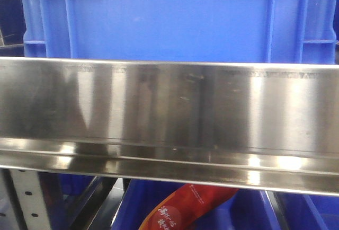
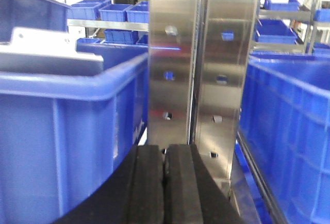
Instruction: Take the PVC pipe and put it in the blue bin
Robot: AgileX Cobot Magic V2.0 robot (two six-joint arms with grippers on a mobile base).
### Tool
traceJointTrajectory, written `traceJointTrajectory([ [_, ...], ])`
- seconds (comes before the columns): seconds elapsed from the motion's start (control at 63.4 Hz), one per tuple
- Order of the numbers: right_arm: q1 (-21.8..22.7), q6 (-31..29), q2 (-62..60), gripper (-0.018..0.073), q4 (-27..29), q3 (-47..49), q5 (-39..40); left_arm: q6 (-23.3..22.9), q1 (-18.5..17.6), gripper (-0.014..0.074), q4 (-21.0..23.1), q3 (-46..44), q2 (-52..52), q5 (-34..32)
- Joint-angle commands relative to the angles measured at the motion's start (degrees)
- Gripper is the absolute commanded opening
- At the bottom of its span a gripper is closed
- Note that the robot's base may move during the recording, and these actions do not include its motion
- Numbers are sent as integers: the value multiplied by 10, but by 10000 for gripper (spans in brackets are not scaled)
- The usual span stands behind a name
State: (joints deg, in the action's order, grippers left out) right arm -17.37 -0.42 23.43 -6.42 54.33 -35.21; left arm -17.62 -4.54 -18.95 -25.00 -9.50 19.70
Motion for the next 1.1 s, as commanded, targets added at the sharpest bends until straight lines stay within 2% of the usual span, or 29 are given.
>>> traceJointTrajectory([
  [0.0,3,-1,-3,309,-2,-1,9,7,2,-111,8,12,3,-28],
  [0.331,3,-1,-3,309,-2,-1,9,10,2,-111,20,62,3,-41],
  [0.489,3,-1,-3,309,-2,-1,9,10,2,-111,55,97,3,-81],
  [0.647,3,-1,-3,309,-2,-1,9,12,2,-111,72,143,3,-138],
  [0.789,3,-1,-3,309,-2,-1,9,73,2,-111,124,186,3,-202],
  [0.836,3,-1,-3,309,-2,-1,9,85,2,-111,130,202,3,-224],
  [1.089,3,-1,-3,309,-2,-1,9,87,2,-111,134,250,3,-227],
])
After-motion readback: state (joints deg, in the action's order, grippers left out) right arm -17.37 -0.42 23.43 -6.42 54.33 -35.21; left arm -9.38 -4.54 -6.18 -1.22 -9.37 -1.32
